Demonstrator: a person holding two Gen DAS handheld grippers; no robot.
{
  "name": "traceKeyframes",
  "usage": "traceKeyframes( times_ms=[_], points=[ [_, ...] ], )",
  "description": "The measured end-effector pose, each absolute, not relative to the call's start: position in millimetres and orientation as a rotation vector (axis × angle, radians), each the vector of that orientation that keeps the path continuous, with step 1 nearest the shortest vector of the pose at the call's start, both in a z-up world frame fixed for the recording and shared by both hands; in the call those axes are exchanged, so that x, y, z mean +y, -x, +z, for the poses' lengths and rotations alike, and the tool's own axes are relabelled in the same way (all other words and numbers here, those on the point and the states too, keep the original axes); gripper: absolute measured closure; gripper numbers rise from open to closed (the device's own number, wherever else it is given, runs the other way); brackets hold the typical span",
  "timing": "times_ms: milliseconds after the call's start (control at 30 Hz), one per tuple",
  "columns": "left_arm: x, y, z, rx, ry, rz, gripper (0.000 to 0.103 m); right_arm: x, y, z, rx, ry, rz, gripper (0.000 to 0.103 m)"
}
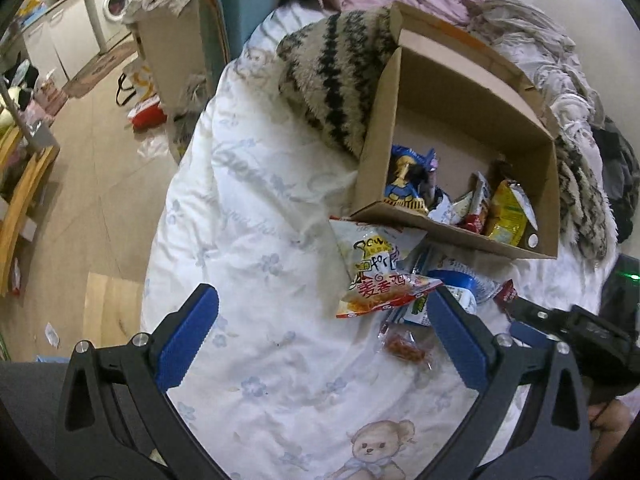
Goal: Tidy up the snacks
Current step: 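Withdraw both grippers and reach toward the large blue-white bag, then grasp the large blue-white bag with the right gripper while the left grasps the Powell chip bag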
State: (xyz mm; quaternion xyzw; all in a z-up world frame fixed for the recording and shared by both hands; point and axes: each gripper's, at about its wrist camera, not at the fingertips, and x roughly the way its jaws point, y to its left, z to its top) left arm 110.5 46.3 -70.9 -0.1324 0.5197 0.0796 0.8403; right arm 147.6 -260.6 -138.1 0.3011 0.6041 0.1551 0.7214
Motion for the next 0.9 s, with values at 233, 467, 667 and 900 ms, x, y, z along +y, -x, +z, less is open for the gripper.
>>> traceKeyframes(
  times_ms=[233,467,667,900],
  points=[
    [55,-114,-76,1.109,0.312,0.193,0.0,-226,-176,-188,1.433,-0.749,0.359,0.03],
    [62,-118,-93,1.172,0.412,0.175,0.0,-198,-184,-206,1.489,-0.715,0.391,0.03],
    [61,-124,-94,1.18,0.421,0.16,0.0,-204,-180,-201,1.474,-0.686,0.381,0.044],
    [78,-123,-100,1.189,0.493,0.211,0.0,-234,-153,-160,1.424,-0.62,0.337,0.05]
  ],
)
